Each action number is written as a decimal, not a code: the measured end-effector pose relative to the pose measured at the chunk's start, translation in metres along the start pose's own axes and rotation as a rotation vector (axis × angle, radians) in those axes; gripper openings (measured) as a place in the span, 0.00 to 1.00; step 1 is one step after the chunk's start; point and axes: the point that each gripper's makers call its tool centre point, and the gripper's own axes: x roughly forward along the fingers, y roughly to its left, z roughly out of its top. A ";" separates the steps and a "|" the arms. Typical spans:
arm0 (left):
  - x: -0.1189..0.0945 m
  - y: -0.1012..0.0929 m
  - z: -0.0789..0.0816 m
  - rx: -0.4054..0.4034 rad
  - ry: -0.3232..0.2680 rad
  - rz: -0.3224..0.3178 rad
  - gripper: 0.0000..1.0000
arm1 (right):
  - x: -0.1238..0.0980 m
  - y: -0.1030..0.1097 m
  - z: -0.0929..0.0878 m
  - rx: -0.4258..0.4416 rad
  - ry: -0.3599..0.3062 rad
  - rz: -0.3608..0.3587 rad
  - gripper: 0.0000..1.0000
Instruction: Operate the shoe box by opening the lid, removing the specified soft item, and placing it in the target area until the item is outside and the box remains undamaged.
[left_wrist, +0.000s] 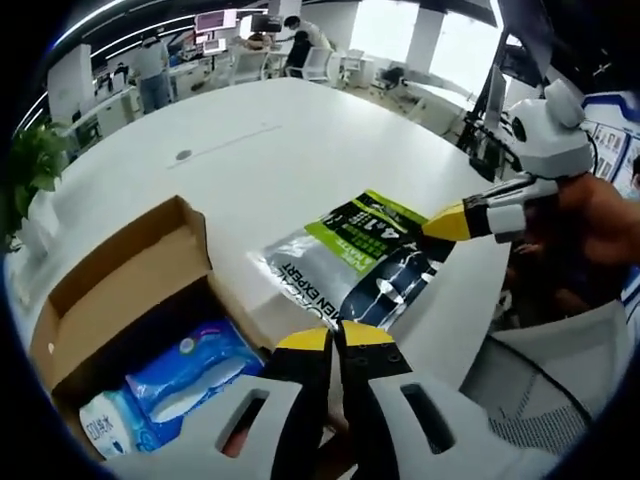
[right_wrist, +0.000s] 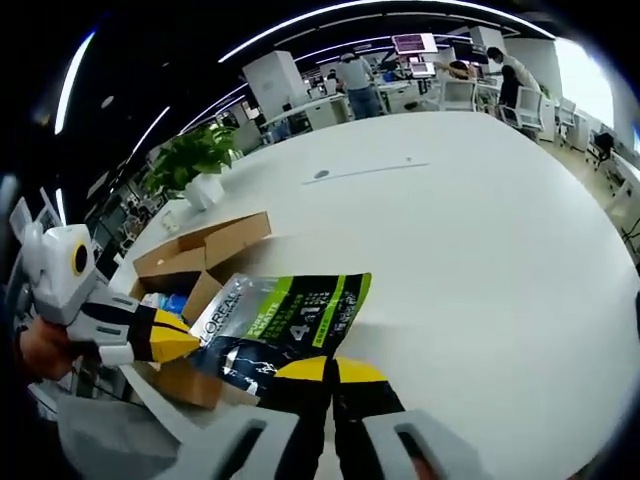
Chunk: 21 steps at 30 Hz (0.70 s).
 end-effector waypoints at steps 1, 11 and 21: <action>0.002 0.001 0.003 0.000 0.001 0.004 0.02 | 0.001 -0.001 0.001 0.002 0.001 0.000 0.00; 0.021 0.015 0.015 0.010 0.029 0.036 0.02 | 0.023 -0.013 0.017 -0.001 0.019 0.011 0.00; 0.037 0.024 0.021 0.038 0.055 0.059 0.02 | 0.044 -0.025 0.014 -0.001 0.060 0.014 0.00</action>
